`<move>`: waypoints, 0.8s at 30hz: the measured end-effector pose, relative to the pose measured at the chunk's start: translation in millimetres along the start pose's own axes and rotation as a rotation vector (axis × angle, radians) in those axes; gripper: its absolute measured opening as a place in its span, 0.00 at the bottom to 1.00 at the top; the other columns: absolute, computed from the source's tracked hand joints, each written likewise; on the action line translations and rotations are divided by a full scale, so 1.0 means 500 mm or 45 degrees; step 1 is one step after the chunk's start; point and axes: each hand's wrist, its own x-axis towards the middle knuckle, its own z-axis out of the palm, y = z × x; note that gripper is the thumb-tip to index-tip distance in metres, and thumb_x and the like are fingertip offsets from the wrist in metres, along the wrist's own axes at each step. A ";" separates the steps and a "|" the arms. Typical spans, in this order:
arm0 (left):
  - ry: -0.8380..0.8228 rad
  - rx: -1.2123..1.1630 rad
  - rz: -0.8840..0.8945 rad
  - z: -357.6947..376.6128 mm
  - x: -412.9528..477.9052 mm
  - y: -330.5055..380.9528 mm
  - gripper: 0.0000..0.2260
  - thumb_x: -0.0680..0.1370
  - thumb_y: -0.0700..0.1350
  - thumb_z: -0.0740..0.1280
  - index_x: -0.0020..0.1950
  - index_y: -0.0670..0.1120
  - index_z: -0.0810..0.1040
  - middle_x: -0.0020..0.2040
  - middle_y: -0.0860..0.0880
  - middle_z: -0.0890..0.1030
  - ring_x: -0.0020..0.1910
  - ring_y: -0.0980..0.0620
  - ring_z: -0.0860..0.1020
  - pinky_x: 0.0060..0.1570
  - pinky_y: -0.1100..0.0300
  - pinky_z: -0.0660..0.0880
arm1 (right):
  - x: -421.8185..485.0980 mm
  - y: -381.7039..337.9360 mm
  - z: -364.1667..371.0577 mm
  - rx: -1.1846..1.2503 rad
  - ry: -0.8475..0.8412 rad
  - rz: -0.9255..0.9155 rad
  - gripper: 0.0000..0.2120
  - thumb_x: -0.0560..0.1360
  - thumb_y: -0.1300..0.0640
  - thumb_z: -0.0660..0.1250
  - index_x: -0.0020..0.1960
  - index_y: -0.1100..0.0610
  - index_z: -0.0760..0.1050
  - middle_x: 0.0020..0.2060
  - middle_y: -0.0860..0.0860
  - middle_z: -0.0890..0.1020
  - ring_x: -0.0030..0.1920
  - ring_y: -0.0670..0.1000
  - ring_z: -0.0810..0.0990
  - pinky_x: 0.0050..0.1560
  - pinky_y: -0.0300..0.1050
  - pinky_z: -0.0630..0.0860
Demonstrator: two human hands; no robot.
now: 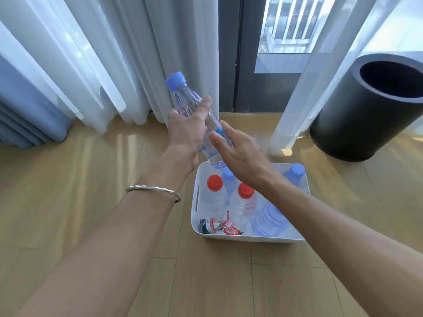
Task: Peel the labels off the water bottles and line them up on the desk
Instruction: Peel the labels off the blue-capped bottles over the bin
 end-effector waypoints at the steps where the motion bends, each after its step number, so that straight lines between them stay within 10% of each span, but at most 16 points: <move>1: -0.004 0.001 -0.003 0.002 0.001 -0.002 0.14 0.75 0.55 0.71 0.48 0.51 0.68 0.44 0.50 0.78 0.42 0.50 0.79 0.47 0.49 0.79 | 0.001 0.002 -0.002 0.004 -0.003 0.003 0.23 0.81 0.45 0.54 0.72 0.54 0.66 0.52 0.51 0.77 0.49 0.46 0.73 0.39 0.34 0.68; 7: 0.002 -0.040 0.013 0.007 0.001 -0.003 0.13 0.76 0.53 0.70 0.45 0.51 0.67 0.40 0.53 0.76 0.39 0.52 0.77 0.38 0.56 0.77 | 0.013 0.023 0.003 0.131 -0.033 0.061 0.25 0.81 0.42 0.54 0.76 0.47 0.62 0.60 0.51 0.79 0.56 0.46 0.77 0.43 0.33 0.74; 14: 0.090 -0.057 -0.007 0.005 0.011 -0.019 0.17 0.75 0.54 0.71 0.54 0.48 0.68 0.44 0.51 0.76 0.39 0.53 0.78 0.34 0.61 0.74 | 0.008 0.007 0.010 -0.031 0.276 -0.076 0.14 0.80 0.52 0.60 0.55 0.59 0.80 0.42 0.55 0.83 0.43 0.53 0.80 0.41 0.47 0.75; 24: 0.079 -0.063 0.000 0.010 0.015 -0.023 0.13 0.77 0.55 0.68 0.53 0.50 0.69 0.43 0.53 0.77 0.44 0.52 0.80 0.43 0.54 0.78 | 0.031 0.028 -0.004 0.158 0.322 0.132 0.09 0.80 0.54 0.62 0.43 0.57 0.74 0.35 0.45 0.75 0.34 0.42 0.73 0.32 0.28 0.68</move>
